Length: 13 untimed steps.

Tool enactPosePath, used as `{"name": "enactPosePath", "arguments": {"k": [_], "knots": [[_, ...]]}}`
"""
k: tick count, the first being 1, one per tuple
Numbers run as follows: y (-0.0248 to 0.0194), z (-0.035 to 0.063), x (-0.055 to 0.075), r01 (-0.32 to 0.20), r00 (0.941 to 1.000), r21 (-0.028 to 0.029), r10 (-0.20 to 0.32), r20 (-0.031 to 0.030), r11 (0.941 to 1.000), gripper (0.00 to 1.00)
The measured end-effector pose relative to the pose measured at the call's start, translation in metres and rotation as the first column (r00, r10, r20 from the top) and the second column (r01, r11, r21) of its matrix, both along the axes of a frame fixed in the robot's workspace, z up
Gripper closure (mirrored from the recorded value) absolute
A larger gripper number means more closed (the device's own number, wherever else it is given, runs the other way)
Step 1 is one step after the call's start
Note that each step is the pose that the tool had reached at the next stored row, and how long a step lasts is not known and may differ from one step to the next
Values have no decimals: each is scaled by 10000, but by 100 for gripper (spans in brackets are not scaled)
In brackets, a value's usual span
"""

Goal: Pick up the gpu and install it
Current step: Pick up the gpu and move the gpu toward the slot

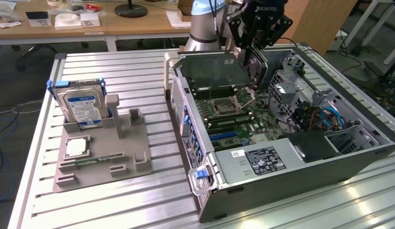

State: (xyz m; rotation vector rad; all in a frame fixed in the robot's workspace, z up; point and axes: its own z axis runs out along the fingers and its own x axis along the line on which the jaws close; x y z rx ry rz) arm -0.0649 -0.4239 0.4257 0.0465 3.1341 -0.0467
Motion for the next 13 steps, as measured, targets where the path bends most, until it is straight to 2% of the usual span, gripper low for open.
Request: {"name": "enactPosePath", "arguments": {"k": [13], "knots": [[-1, -10, 387, -1, 10000, -1, 1, -1, 10000, 72]]}}
